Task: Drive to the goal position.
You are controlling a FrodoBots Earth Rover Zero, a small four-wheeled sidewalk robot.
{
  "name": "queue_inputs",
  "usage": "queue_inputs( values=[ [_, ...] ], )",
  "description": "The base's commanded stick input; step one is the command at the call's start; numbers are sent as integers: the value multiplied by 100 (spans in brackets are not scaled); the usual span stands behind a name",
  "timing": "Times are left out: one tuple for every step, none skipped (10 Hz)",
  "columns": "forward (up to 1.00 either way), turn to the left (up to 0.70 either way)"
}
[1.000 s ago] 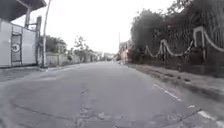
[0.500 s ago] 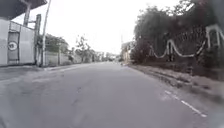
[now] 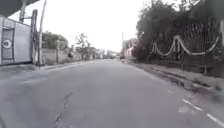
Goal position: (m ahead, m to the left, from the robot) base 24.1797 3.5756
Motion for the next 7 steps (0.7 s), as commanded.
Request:
queue_inputs(
  values=[
    [100, 5],
    [100, 5],
    [100, 5],
    [100, 5],
    [100, 5],
    [100, 5],
    [100, 5]
  ],
)
